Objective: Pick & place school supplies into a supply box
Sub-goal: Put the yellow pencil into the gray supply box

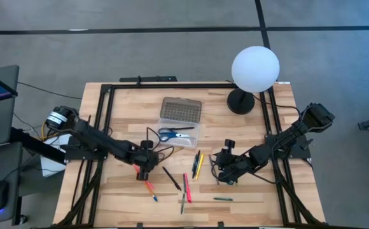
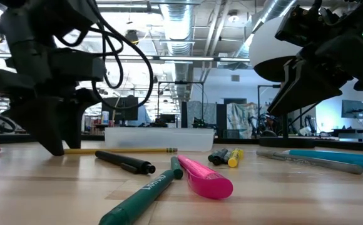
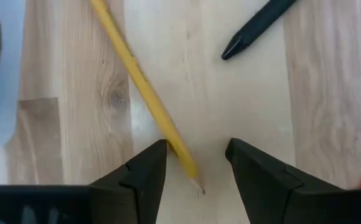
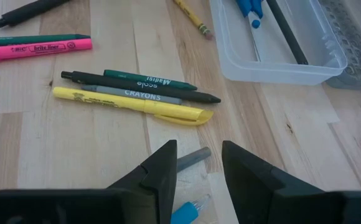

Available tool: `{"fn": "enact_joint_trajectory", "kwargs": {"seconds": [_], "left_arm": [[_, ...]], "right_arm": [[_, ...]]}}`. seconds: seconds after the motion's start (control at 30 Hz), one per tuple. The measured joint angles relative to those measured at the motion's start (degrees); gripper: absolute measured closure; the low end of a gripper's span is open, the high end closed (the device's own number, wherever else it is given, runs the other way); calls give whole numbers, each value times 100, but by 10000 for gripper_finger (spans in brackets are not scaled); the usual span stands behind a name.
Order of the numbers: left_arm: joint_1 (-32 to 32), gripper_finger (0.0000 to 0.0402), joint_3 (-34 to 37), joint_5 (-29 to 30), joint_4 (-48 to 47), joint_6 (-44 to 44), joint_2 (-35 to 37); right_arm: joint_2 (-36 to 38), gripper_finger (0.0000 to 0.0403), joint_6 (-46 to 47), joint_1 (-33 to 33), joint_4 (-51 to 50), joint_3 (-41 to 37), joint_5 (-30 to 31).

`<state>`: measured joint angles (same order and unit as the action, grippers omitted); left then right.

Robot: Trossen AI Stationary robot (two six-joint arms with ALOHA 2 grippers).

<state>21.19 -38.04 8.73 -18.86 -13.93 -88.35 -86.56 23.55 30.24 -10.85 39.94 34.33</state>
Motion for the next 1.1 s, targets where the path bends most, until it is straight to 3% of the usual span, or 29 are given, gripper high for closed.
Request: {"fn": "enact_joint_trajectory", "kwargs": {"seconds": [0.37,0.77,1.1], "left_arm": [[-125,257,-188,485,-2,-20,-16],[-170,318,-204,73,-427,-166,-40],[-153,392,-269,-206,-650,128,-363]], "right_arm": [[0,282,0,0,20,0,0],[-2,282,0,0,24,0,0],[-2,282,0,0,67,0,0]]}}
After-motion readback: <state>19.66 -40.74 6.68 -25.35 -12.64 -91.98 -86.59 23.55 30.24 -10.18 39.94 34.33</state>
